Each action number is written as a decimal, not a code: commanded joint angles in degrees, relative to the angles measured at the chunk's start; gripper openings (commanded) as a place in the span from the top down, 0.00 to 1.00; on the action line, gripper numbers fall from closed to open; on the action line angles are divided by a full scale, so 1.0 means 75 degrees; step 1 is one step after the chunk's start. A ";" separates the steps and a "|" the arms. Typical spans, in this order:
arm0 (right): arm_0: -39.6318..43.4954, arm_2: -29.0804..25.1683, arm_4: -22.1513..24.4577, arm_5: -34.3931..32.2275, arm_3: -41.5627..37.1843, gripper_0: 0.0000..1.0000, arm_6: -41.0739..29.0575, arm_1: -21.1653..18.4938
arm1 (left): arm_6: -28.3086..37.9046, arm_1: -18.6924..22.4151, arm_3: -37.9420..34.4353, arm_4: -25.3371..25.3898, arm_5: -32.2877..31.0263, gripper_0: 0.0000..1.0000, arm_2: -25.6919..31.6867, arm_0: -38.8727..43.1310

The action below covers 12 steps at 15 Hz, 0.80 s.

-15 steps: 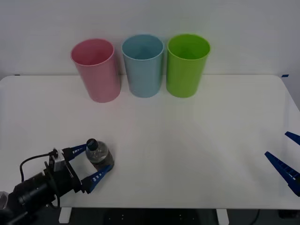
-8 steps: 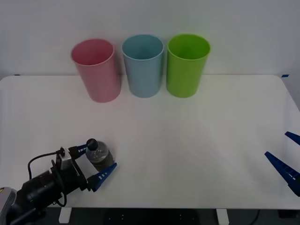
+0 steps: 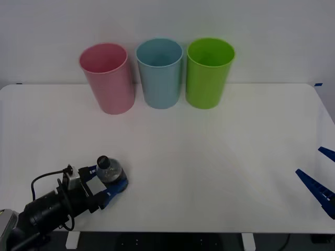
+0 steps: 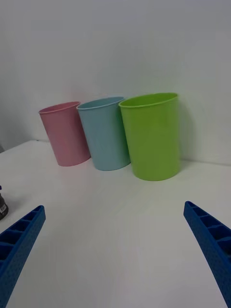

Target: Grasp the object on the table and drop it into the matching bin: aluminum can to the light blue bin, PET bottle to the pink bin.

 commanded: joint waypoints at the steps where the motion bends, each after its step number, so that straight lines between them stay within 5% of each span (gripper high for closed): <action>1: 0.0000 0.0000 0.0000 0.0000 0.0000 0.00 0.0000 0.0000 | -0.0040 0.0000 -0.0001 0.0012 0.0009 1.00 0.0002 0.0003; 12: 0.0000 0.0000 0.0000 0.0000 0.0000 0.00 0.0000 0.0000 | 0.0031 0.0035 -0.0270 0.0668 0.0009 1.00 0.0201 0.0249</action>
